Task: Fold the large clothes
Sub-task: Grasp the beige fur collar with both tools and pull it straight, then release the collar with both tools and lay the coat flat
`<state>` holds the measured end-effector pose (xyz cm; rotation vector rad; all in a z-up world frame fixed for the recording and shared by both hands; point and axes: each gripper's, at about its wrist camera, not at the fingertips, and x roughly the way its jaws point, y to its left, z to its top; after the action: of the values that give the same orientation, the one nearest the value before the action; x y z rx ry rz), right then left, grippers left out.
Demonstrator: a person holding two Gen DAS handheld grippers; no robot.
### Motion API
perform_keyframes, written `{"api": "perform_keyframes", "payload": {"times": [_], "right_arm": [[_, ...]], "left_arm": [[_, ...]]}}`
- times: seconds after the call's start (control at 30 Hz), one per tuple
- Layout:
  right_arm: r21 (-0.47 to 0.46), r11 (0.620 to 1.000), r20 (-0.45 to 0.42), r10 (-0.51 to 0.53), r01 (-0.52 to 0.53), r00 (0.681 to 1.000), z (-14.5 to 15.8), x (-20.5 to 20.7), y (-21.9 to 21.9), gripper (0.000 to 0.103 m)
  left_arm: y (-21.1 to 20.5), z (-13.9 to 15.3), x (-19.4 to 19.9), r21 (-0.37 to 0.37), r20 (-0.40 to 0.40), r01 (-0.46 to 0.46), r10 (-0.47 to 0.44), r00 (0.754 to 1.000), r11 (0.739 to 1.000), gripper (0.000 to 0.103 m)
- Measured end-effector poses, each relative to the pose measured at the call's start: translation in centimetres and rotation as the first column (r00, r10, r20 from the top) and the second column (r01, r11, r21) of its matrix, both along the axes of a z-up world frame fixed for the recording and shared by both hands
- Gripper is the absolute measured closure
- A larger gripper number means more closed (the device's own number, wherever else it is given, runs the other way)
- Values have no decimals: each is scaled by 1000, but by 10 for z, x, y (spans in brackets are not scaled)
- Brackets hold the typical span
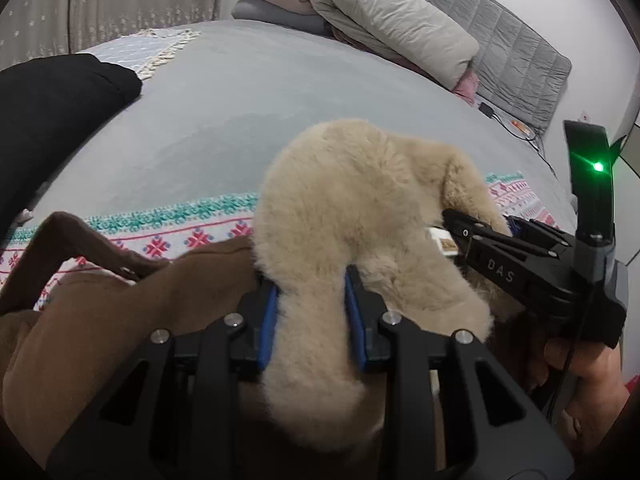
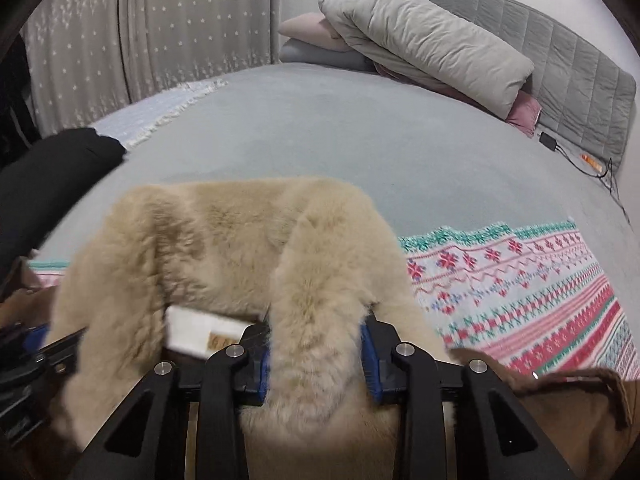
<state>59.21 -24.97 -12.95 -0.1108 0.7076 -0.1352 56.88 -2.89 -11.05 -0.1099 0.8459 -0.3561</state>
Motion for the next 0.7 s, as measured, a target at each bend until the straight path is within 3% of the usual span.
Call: {"api": "perform_keyframes", "payload": {"times": [0.13, 0.23, 0.27, 0.3, 0.37, 0.53, 0.7], "right_arm": [[-30, 1000, -16, -1, 0, 1000, -1, 9, 3, 63], [31, 998, -10, 52, -52, 999, 15, -16, 0, 51], [78, 993, -8, 92, -91, 996, 27, -35, -4, 47], [97, 989, -4, 113, -113, 994, 37, -50, -6, 41], [99, 986, 13, 136, -137, 991, 57, -84, -12, 32], [39, 991, -5, 129, -129, 992, 92, -160, -17, 27], [46, 993, -2, 110, -109, 994, 114, -247, -16, 20]], "left_arm": [[9, 2, 2, -49, 0, -9, 9, 1000, 999, 64], [12, 15, -3, -49, 3, -36, 36, 999, 998, 42], [12, 19, -6, -49, -13, -46, 46, 999, 998, 29], [11, 27, -11, -54, -40, -50, 48, 998, 997, 23], [10, 38, -24, -53, -62, -43, 40, 997, 998, 22], [16, 82, -97, 103, -48, 10, -5, 999, 995, 19], [55, 118, -167, 131, -73, -1, 11, 997, 991, 16]]}}
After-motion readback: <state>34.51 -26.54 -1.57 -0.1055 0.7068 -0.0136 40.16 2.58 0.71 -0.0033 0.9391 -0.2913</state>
